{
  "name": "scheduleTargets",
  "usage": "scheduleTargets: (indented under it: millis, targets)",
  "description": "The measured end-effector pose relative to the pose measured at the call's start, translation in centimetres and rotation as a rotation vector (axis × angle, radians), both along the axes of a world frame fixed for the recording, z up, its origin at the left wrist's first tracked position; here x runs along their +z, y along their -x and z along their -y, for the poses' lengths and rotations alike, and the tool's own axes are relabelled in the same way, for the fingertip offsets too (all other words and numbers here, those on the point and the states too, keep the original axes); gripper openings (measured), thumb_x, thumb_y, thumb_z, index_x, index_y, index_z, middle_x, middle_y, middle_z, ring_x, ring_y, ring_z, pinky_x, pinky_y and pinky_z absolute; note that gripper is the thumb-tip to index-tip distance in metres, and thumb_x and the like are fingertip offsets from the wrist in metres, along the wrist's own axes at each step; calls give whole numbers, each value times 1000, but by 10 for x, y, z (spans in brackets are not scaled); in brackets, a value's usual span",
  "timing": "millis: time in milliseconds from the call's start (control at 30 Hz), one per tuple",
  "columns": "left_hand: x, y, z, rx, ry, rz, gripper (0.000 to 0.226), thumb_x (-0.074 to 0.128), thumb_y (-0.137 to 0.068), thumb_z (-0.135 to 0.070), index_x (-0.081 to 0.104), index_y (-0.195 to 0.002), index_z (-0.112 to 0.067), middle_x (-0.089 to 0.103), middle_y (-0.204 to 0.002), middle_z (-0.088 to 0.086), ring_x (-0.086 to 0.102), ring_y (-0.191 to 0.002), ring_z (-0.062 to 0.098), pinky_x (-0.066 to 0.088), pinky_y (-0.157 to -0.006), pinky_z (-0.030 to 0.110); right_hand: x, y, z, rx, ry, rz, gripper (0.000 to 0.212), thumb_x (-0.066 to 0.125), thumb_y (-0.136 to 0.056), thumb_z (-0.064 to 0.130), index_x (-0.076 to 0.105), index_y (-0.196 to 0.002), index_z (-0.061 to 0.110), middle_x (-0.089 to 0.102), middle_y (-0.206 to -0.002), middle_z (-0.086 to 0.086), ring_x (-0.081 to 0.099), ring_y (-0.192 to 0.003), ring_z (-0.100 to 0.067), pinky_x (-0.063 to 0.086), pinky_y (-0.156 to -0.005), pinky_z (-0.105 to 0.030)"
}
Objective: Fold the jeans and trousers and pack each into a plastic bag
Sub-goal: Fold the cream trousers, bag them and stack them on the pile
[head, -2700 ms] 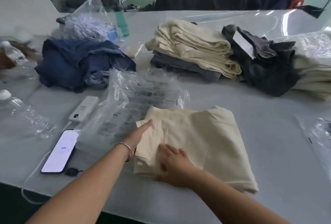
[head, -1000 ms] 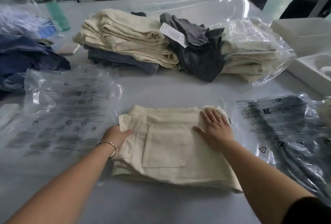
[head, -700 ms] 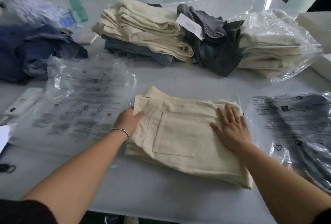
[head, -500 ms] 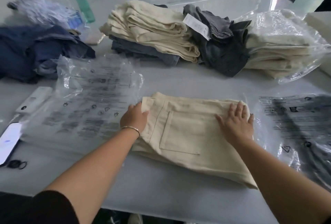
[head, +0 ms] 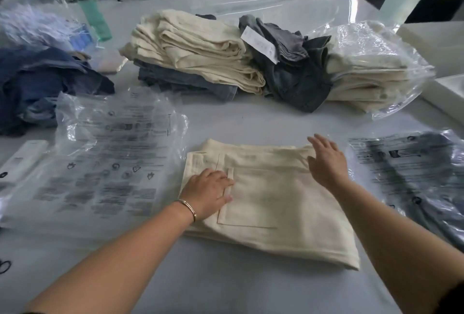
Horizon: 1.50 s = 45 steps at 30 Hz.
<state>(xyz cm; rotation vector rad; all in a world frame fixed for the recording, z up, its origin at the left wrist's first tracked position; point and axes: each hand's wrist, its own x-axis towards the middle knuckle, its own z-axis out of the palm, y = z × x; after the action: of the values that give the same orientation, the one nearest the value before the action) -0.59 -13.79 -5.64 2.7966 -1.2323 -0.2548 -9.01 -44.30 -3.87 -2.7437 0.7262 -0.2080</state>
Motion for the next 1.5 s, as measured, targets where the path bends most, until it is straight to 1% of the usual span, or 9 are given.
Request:
scheduleTargets:
  millis: [133, 333, 467, 767, 900, 1033, 1233, 1400, 1500]
  targets:
    - [24, -20, 30, 19, -62, -87, 39, 54, -89, -43, 52, -126, -32, 54, -126, -6, 43, -120, 22, 42, -95, 35, 3, -27, 35, 28, -87, -284, 52, 59, -88, 23, 47, -138, 23, 47, -142, -5, 35, -135, -26, 32, -106, -36]
    - [29, -33, 61, 76, -222, -64, 54, 63, -80, -46, 45, -129, -29, 61, -120, 1, 56, -111, 26, 47, -88, 34, 7, -42, 47, 164, -86, -249, 8, 65, -82, 26, 58, -85, 24, 60, -87, -2, 51, -89, -24, 35, -79, -32]
    - [25, -38, 64, 126, -208, -162, 57, 69, -77, -44, 42, -124, -30, 62, -114, -1, 57, -105, 25, 48, -86, 36, 11, -44, 72, 276, -171, -320, 11, 60, -89, 30, 53, -84, 24, 55, -87, 0, 48, -83, -20, 35, -77, -31]
    - [13, -40, 53, 172, -60, -236, 55, 71, -76, -44, 45, -124, -37, 58, -109, -5, 52, -107, 18, 45, -88, 31, -12, -60, 93, 252, 91, -397, 65, 32, -91, 69, 44, -52, 17, 46, -55, 6, 44, -59, -13, 26, -94, -41]
    - [13, -36, 52, 153, -74, -215, 53, 67, -81, -43, 43, -127, -35, 55, -119, -4, 47, -115, 20, 43, -95, 35, -8, -56, 81, 167, 232, -412, 63, 23, -93, 66, 57, -64, 22, 63, -73, 4, 52, -74, -16, 25, -96, -40]
    - [14, -29, 44, 156, -22, -212, 52, 63, -85, -41, 44, -133, -32, 51, -127, -2, 41, -122, 20, 37, -102, 35, 12, -42, 40, 101, 302, -169, 30, 54, -91, 42, 56, -110, 20, 58, -117, -3, 49, -112, -24, 32, -95, -39]
    - [24, -21, -11, 145, 239, -151, 32, 55, -90, -29, 58, -121, -25, 54, -121, -7, 45, -117, 12, 36, -96, 22, 13, 19, -100, 425, 64, 138, 44, 65, -82, 42, 58, -122, 22, 56, -128, -2, 52, -117, -28, 43, -95, -40]
    - [34, -30, -108, 185, 227, 44, 16, 58, -85, -25, 64, -99, -20, 59, -103, -5, 51, -103, 14, 39, -84, 23, -20, 27, -158, 456, -3, -166, 67, 29, -91, 67, 15, -150, 38, 4, -159, 16, 2, -147, -7, 0, -118, -29]
    - [42, -36, -165, 264, 234, -80, 12, 68, -76, -34, 61, -74, -25, 58, -78, -12, 55, -78, 5, 42, -69, 20, -29, 25, -166, 402, 34, -168, 64, 32, -92, 64, 21, -149, 39, 10, -159, 16, 5, -147, -5, -2, -117, -28]
